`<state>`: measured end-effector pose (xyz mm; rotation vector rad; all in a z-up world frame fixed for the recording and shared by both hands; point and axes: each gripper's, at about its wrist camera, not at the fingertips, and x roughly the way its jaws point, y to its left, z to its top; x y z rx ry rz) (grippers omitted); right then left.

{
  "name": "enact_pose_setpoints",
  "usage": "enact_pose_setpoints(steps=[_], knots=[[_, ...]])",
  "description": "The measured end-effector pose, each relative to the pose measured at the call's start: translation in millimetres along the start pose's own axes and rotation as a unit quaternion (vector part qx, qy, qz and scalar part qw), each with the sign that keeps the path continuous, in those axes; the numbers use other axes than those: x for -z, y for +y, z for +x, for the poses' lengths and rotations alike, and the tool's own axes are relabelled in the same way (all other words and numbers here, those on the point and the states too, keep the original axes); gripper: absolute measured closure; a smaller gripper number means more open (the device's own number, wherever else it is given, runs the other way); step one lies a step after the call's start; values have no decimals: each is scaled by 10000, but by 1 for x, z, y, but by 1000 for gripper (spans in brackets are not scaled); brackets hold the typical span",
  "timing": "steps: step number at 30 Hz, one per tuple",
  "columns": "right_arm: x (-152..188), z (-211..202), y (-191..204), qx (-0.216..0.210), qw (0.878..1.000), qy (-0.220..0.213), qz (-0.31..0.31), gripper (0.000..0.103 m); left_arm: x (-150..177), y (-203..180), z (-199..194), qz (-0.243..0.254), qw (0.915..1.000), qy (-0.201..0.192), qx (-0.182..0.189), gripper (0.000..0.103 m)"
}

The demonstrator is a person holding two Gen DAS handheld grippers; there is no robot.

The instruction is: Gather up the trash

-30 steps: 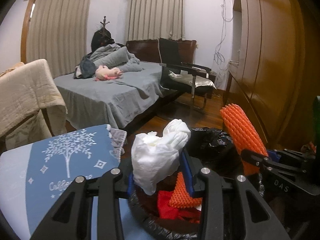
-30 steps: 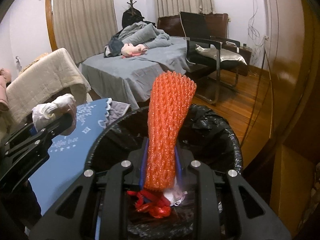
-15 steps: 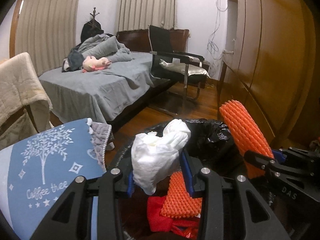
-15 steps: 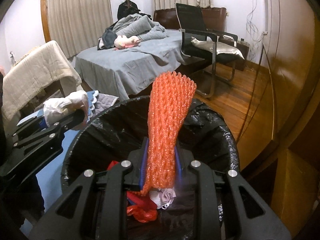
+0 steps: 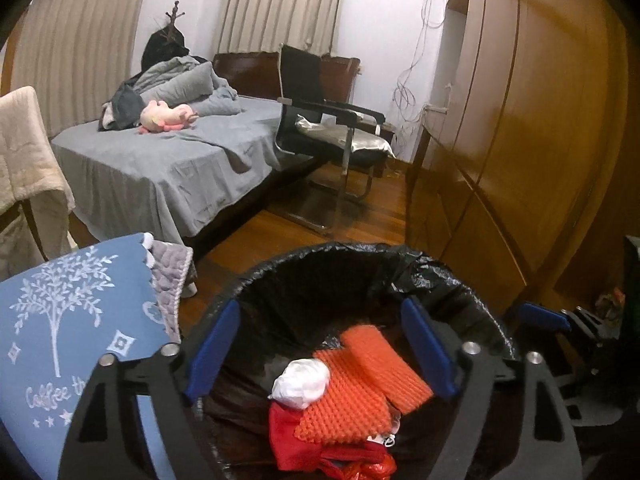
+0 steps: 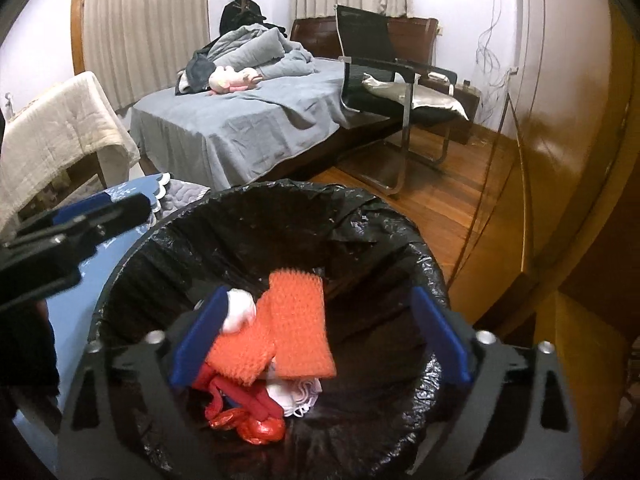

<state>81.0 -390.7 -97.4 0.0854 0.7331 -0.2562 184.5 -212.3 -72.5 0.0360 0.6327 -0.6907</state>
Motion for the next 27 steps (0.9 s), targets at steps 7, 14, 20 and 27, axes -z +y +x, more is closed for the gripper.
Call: enact_pose_setpoints(steps=[7, 14, 20, 27], knots=[[0, -20, 8, -152, 9998, -97, -59, 7, -9, 16, -36, 14, 9992, -242, -319, 7], [0, -47, 23, -411, 9990, -162, 42, 6, -3, 25, -79, 74, 9974, -369, -614, 6], [-2, -76, 38, -559, 9980, -294, 29, 5, 7, 28, -112, 30, 9957, -400, -830, 6], [-6, -109, 51, -673, 9970, -384, 31, 5, 20, 27, -149, 30, 9933, -468, -1059, 6]])
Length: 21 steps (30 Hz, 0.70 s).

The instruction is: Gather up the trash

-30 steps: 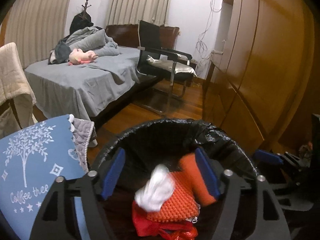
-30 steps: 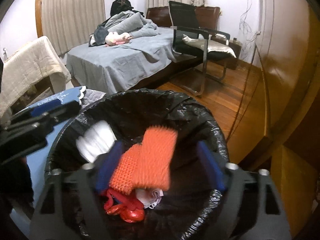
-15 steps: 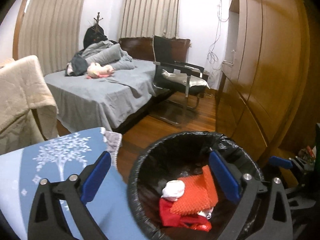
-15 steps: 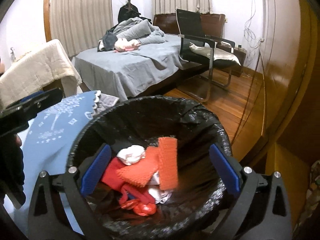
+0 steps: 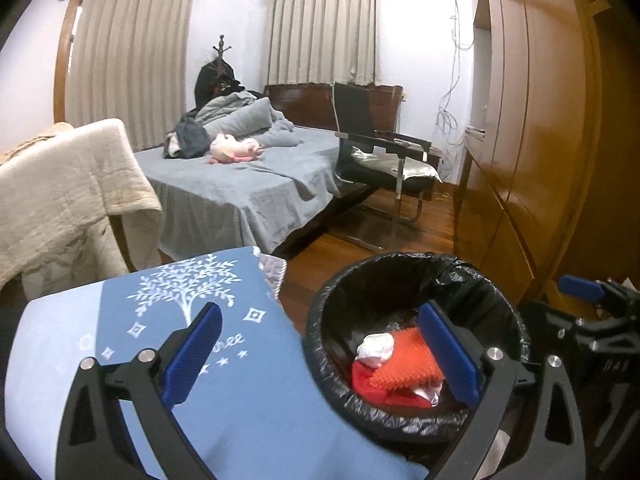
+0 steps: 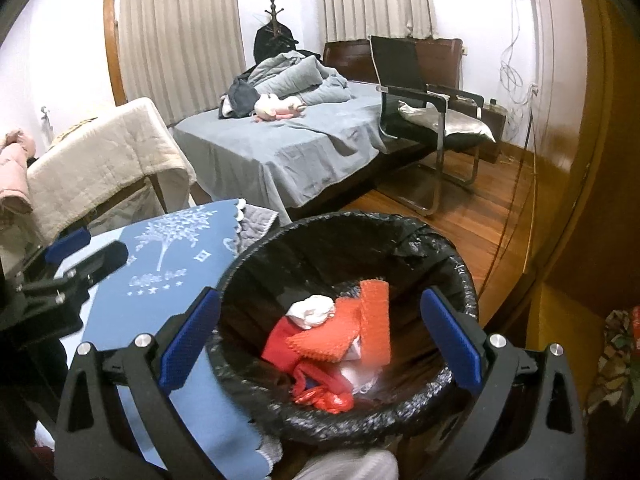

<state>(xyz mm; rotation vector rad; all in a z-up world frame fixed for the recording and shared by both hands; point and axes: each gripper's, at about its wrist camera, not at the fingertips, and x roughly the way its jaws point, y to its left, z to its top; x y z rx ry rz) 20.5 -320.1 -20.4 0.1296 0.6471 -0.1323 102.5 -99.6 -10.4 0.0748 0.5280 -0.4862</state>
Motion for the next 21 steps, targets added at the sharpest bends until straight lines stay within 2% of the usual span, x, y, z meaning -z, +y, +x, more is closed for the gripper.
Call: enact_pose_setpoints(steps=[15, 21], knots=[[-4, -43, 28, -118, 9998, -154, -109, 5, 9, 6, -58, -98, 9995, -185, -233, 6], [-4, -53, 36, -155, 9994, -213, -206, 5, 8, 4, -69, -85, 9993, -262, -263, 6]])
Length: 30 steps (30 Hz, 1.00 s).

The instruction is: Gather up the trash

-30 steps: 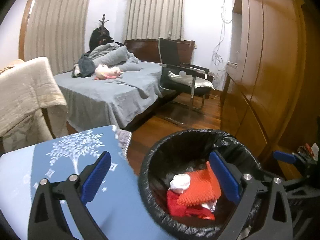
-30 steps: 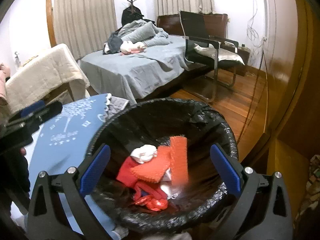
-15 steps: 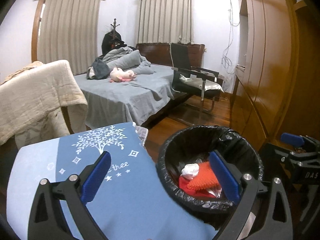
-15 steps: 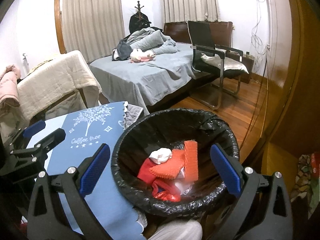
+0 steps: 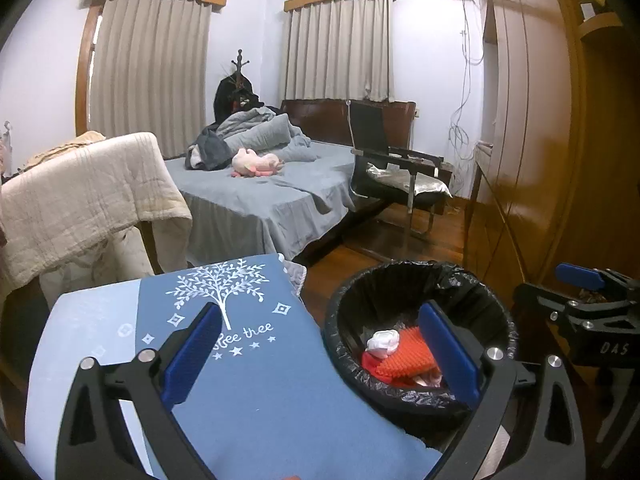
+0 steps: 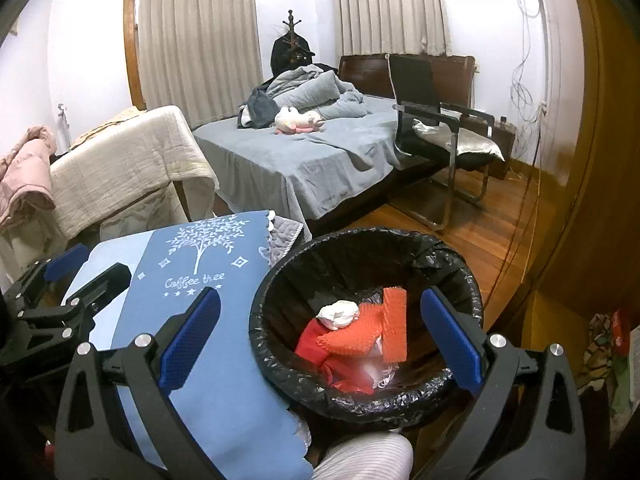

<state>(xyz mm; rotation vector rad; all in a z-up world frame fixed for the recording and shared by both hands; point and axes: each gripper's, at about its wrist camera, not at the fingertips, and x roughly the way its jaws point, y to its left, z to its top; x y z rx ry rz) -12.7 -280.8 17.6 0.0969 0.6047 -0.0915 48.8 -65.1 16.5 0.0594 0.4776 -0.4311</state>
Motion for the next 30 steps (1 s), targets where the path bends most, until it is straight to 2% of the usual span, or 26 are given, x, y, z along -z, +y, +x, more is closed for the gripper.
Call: enact_pose_setpoints(steps=[30], knots=[[-3, -7, 7, -64, 10000, -49, -12, 5, -2, -3, -8, 11, 9999, -100, -13, 6]])
